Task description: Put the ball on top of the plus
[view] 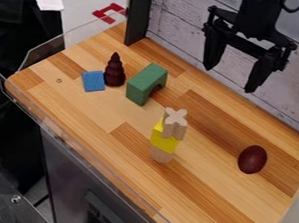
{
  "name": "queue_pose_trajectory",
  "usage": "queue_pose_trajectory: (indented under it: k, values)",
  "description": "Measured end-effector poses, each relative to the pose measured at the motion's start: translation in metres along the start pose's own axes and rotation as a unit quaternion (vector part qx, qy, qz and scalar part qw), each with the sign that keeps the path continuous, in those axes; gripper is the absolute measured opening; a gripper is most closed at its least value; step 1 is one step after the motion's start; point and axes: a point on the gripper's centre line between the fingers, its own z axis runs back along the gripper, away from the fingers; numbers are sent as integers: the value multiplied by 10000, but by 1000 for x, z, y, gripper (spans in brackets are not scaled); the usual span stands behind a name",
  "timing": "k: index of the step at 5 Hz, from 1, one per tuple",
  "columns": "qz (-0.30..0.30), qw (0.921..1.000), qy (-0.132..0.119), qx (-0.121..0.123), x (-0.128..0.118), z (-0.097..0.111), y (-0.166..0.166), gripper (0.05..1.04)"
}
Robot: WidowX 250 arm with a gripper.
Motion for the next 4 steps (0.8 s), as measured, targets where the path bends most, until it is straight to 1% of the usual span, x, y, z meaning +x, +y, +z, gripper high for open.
queue_pose_trajectory:
  k: [1,2,3,4]
  values:
    - [9,9998,197,32,-2,-13,1,1000]
    - [-36,9999,123,81,-2,-18,-4,1000]
    - [-163,9998,-5,67,-3,-21,-24,1000]
    - [-208,9997,-135,43,-2,-24,-36,1000]
